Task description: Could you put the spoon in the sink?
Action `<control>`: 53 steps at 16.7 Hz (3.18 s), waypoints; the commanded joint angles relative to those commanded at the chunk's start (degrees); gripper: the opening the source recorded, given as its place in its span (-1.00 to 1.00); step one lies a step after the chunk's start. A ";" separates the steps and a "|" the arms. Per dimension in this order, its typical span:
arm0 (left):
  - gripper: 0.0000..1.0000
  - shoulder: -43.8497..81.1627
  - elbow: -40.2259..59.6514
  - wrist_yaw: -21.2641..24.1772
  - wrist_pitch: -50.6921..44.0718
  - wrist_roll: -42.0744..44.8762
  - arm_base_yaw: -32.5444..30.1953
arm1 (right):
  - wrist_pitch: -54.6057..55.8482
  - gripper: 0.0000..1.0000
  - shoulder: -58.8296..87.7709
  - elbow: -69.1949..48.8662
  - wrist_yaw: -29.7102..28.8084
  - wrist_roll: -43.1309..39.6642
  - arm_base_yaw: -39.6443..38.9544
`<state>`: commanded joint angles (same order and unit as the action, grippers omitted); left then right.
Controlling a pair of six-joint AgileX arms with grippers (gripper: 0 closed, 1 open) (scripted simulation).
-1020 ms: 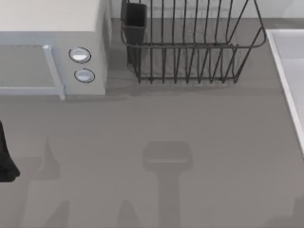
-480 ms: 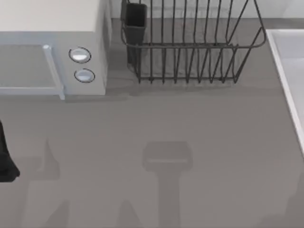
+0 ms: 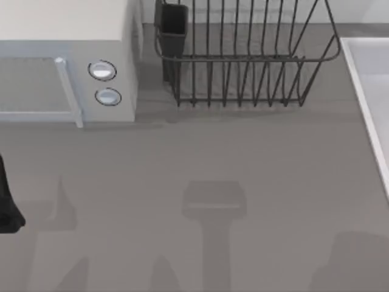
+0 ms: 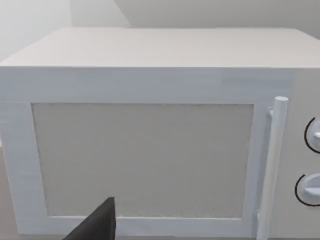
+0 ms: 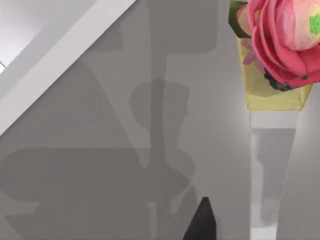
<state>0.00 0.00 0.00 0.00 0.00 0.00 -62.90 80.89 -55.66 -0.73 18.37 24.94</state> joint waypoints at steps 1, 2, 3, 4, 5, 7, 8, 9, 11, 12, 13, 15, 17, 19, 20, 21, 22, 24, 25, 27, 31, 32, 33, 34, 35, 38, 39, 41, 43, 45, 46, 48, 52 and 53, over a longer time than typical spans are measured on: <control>1.00 0.00 0.00 0.00 0.00 0.00 0.00 | -0.49 -1.00 -0.39 -0.37 0.00 -0.02 -0.01; 1.00 0.00 0.00 0.00 0.00 0.00 0.00 | -0.52 -1.00 -0.41 -0.39 0.00 -0.03 -0.02; 1.00 0.00 0.00 0.00 0.00 0.00 0.00 | -0.52 -1.00 -0.41 -0.39 0.00 -0.03 -0.02; 1.00 0.00 0.00 0.00 0.00 0.00 0.00 | -0.35 -1.00 -0.18 -0.22 0.04 0.07 -0.10; 1.00 0.00 0.00 0.00 0.00 0.00 0.00 | -0.36 -1.00 -0.16 -0.24 0.04 0.08 -0.10; 1.00 0.00 0.00 0.00 0.00 0.00 0.00 | -1.12 -1.00 1.37 -2.04 0.02 0.55 -0.24; 1.00 0.00 0.00 0.00 0.00 0.00 0.00 | -1.88 -1.00 2.94 -3.84 0.00 0.98 -0.42; 1.00 0.00 0.00 0.00 0.00 0.00 0.00 | -2.86 -1.00 5.05 -6.25 -0.02 1.50 -0.71; 1.00 0.00 0.00 0.00 0.00 0.00 0.00 | -5.45 -1.00 10.66 -12.86 -0.06 2.76 -1.57; 1.00 0.00 0.00 0.00 0.00 0.00 0.00 | -7.02 -1.00 14.00 -17.05 -0.08 3.46 -2.13; 1.00 0.00 0.00 0.00 0.00 0.00 0.00 | -8.75 -1.00 17.61 -21.83 -0.10 4.20 -2.76; 1.00 0.00 0.00 0.00 0.00 0.00 0.00 | -12.62 -1.00 25.56 -33.05 -0.13 5.81 -4.17; 1.00 0.00 0.00 0.00 0.00 0.00 0.00 | -16.83 -1.00 34.24 -45.80 -0.13 7.56 -5.72; 1.00 0.00 0.00 0.00 0.00 0.00 0.00 | -21.03 -1.00 43.08 -59.12 -0.12 9.34 -7.39; 1.00 0.00 0.00 0.00 0.00 0.00 0.00 | -23.02 -1.00 47.36 -65.74 -0.10 10.21 -8.25; 1.00 0.00 0.00 0.00 0.00 0.00 0.00 | -24.89 -1.00 51.43 -72.17 -0.09 11.05 -9.11; 1.00 0.00 0.00 0.00 0.00 0.00 0.00 | -26.63 -1.00 55.25 -78.33 -0.09 11.87 -9.97; 1.00 0.00 0.00 0.00 0.00 0.00 0.00 | -29.63 -1.00 62.14 -89.36 -0.11 13.38 -11.62; 1.00 0.00 0.00 0.00 0.00 0.00 0.00 | -30.87 -1.00 65.18 -94.06 -0.14 14.06 -12.39; 1.00 0.00 0.00 0.00 0.00 0.00 0.00 | -32.83 -1.00 70.30 -101.72 -0.22 15.21 -13.78; 1.00 0.00 0.00 0.00 0.00 0.00 0.00 | -34.66 -1.00 75.81 -109.96 -0.41 16.50 -15.51; 1.00 0.00 0.00 0.00 0.00 0.00 0.00 | -34.77 -1.00 76.17 -110.54 -0.43 16.60 -15.64; 1.00 0.00 0.00 0.00 0.00 0.00 0.00 | -34.78 -1.00 76.19 -110.58 -0.43 16.61 -15.65; 1.00 0.00 0.00 0.00 0.00 0.00 0.00 | -34.78 -1.00 76.19 -110.58 -0.43 16.61 -15.65; 1.00 0.00 0.00 0.00 0.00 0.00 0.00 | -34.78 -1.00 76.19 -110.58 -0.43 16.61 -15.65; 1.00 0.00 0.00 0.00 0.00 0.00 0.00 | -33.80 -1.00 75.74 -109.52 -0.36 16.73 -15.30; 1.00 0.00 0.00 0.00 0.00 0.00 0.00 | -32.66 -1.00 75.16 -108.17 -0.36 16.73 -15.33; 1.00 0.00 0.00 0.00 0.00 0.00 0.00 | -29.48 -1.00 73.54 -103.70 -0.36 16.58 -15.54; 1.00 0.00 0.00 0.00 0.00 0.00 0.00 | -25.73 -1.00 71.76 -97.21 -0.33 16.49 -15.73; 1.00 0.00 0.00 0.00 0.00 0.00 0.00 | -21.87 -1.00 70.17 -90.74 -0.30 16.62 -15.76; 1.00 0.00 0.00 0.00 0.00 0.00 0.00 | -20.11 -1.00 69.46 -88.26 -0.29 16.69 -15.77; 1.00 0.00 0.00 0.00 0.00 0.00 0.00 | -17.52 -1.00 68.37 -85.14 -0.30 16.75 -15.82; 1.00 0.00 0.00 0.00 0.00 0.00 0.00 | -16.87 -1.00 68.06 -84.42 -0.31 16.75 -15.85; 1.00 0.00 0.00 0.00 0.00 0.00 0.00 | -16.87 -1.00 68.06 -84.42 -0.31 16.75 -15.85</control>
<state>0.00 0.00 0.00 0.00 0.00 0.00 -79.77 148.95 -140.08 -1.03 35.12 9.08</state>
